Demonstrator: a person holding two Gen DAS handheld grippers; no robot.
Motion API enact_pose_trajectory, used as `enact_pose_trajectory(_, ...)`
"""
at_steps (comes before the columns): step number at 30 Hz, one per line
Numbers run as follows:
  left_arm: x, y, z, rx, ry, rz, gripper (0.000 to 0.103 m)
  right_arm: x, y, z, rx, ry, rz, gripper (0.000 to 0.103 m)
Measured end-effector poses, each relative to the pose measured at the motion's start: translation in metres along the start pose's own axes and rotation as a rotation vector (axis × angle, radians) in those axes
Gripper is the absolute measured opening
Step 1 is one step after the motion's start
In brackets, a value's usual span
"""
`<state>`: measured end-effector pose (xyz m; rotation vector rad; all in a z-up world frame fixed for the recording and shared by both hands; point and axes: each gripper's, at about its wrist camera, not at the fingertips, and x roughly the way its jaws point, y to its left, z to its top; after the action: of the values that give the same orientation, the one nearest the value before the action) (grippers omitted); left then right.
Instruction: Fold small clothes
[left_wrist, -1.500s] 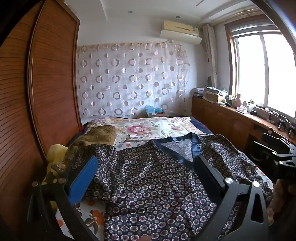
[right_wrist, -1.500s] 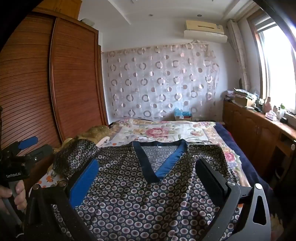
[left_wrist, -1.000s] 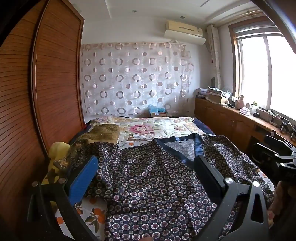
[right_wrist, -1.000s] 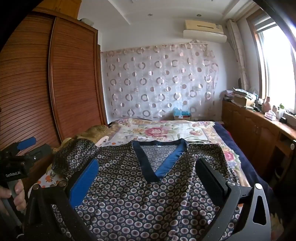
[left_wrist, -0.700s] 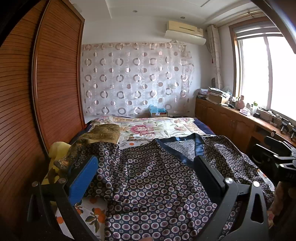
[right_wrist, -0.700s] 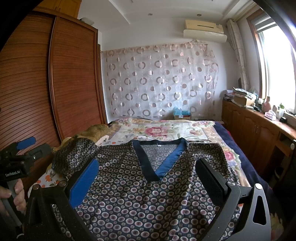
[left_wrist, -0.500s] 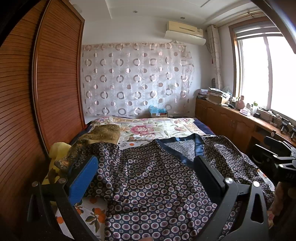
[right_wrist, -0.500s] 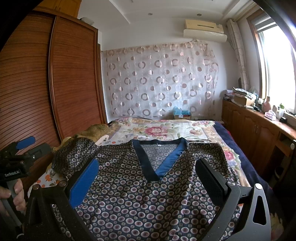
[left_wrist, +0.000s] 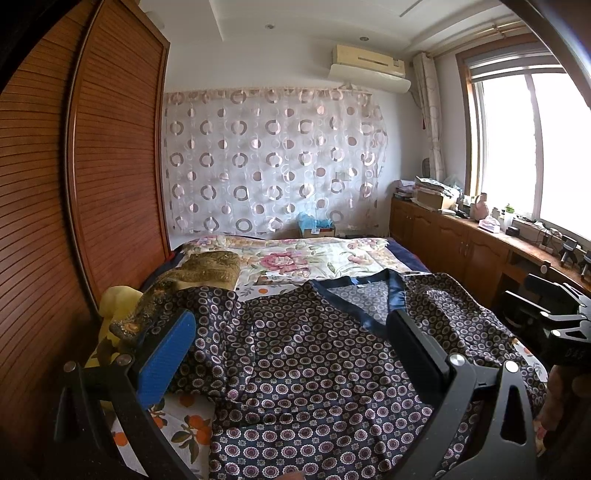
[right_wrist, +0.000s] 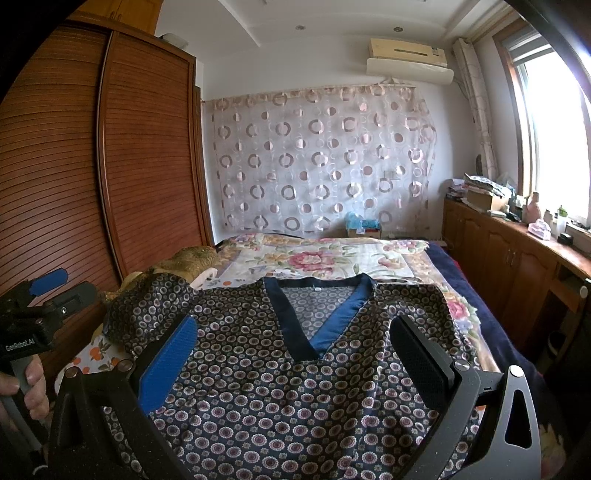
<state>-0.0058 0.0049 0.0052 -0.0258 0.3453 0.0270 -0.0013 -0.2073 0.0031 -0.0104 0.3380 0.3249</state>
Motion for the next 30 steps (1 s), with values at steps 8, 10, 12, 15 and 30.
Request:
enact_pose_trajectory(8, -0.0020, -0.0003, 0.0007, 0.000, -0.002, 0.001, 0.103, -0.0008, -0.0001, -0.0001, 0.000, -0.001, 0.002, 0.103)
enact_pose_trajectory(10, -0.0018, -0.0001, 0.0002, 0.001, -0.002, 0.000, 0.103, -0.0007, 0.0002, 0.0002, 0.000, -0.002, 0.003, 0.103)
enact_pose_trajectory(12, -0.0018, 0.0000, 0.0000, 0.000, -0.003, 0.000, 0.103, -0.0009, 0.0002, 0.0006, 0.000, -0.001, 0.004, 0.103)
enact_pose_trajectory(15, -0.0020, -0.0002, 0.0008, 0.001, -0.002, 0.001, 0.103, -0.0012, 0.0011, 0.0010, -0.003, -0.002, 0.005, 0.103)
enact_pose_trajectory(30, -0.0017, -0.0007, -0.0001, 0.001, -0.003, 0.002, 0.103, 0.0012, 0.0032, 0.0031, -0.007, 0.000, 0.009, 0.103)
